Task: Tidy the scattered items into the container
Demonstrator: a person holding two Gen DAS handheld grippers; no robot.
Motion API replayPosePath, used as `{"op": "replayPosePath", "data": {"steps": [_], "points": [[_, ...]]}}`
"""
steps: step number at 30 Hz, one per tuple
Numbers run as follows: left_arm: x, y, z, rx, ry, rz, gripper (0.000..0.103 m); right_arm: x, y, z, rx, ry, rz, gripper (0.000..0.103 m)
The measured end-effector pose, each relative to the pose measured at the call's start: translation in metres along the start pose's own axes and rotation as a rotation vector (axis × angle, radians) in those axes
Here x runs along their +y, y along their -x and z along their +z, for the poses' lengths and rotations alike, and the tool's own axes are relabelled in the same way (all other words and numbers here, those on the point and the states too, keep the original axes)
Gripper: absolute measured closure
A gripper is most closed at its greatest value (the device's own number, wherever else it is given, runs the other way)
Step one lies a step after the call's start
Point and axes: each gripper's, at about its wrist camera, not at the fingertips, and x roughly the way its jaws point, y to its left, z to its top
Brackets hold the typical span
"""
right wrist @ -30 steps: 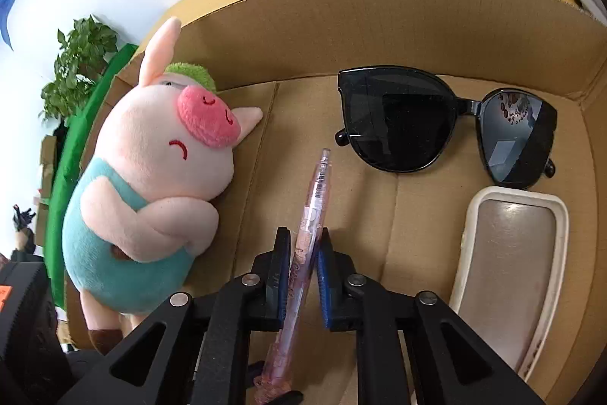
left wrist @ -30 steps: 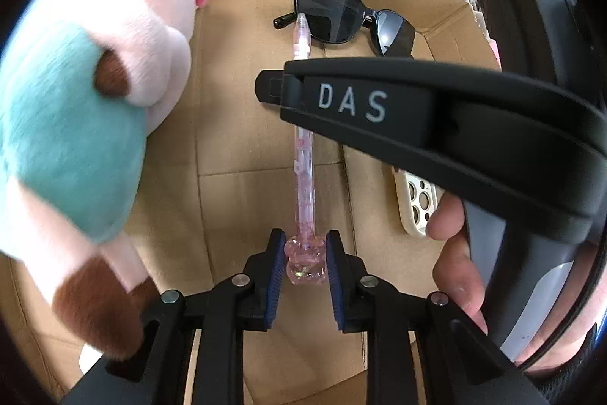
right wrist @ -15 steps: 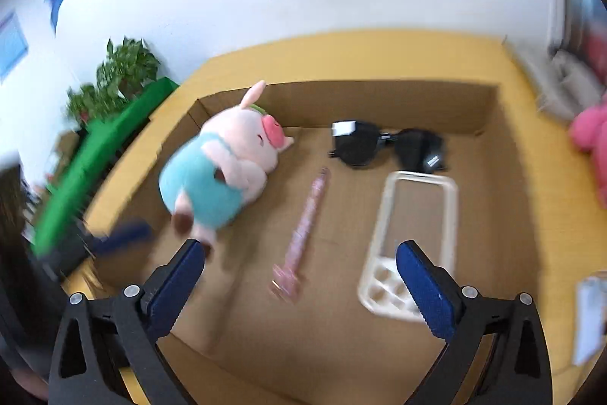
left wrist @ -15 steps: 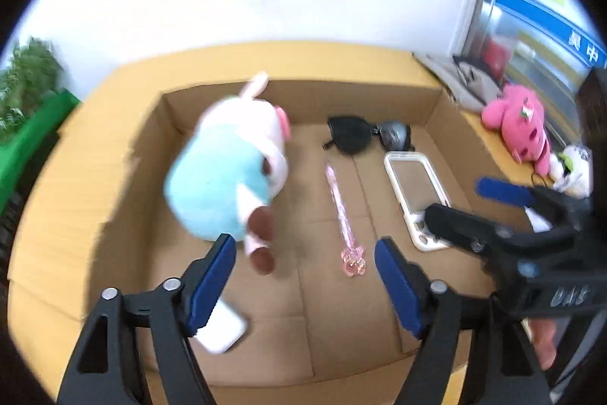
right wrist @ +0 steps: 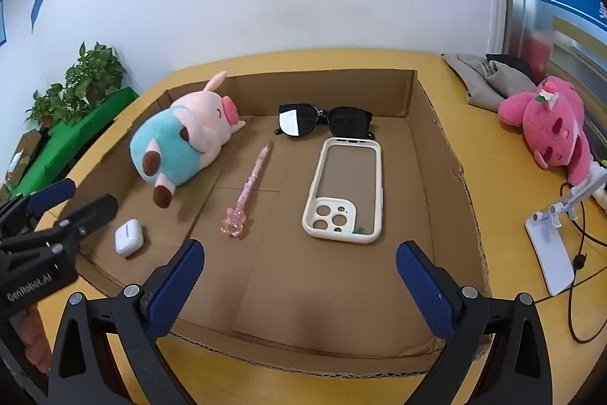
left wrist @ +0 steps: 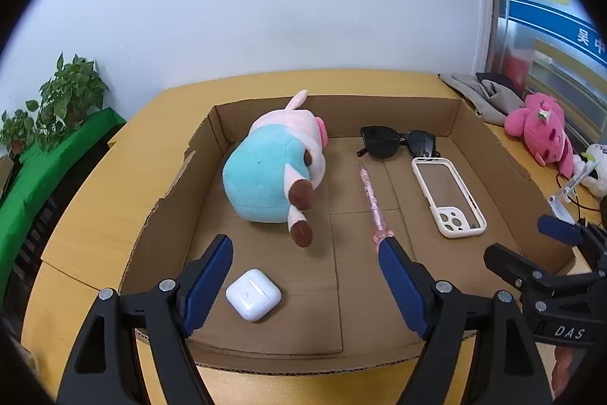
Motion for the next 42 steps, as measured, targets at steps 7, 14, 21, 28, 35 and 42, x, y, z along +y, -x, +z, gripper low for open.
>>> {"op": "replayPosePath", "data": {"steps": [7, 14, 21, 28, 35, 42], "points": [[0.007, -0.03, -0.015, 0.016, 0.031, -0.02, 0.024, 0.001, -0.013, -0.017, 0.008, 0.009, -0.052, 0.0], [0.0, -0.05, -0.037, 0.05, 0.014, -0.055, 0.024, 0.005, -0.026, -0.03, -0.013, 0.026, -0.086, 0.0], [0.003, -0.057, -0.049, 0.02, 0.022, -0.04, 0.02, 0.004, -0.026, -0.036, -0.099, 0.058, -0.042, 0.0], [0.003, -0.054, -0.051, -0.015, 0.023, -0.033, 0.019, 0.006, -0.022, -0.039, -0.159, 0.074, -0.038, 0.0], [0.004, -0.051, -0.052, -0.056, 0.022, -0.035, 0.019, 0.006, -0.023, -0.038, -0.16, 0.074, -0.04, 0.0], [0.005, -0.049, -0.052, -0.083, 0.022, -0.035, 0.019, 0.006, -0.022, -0.038, -0.16, 0.074, -0.04, 0.0]]}}
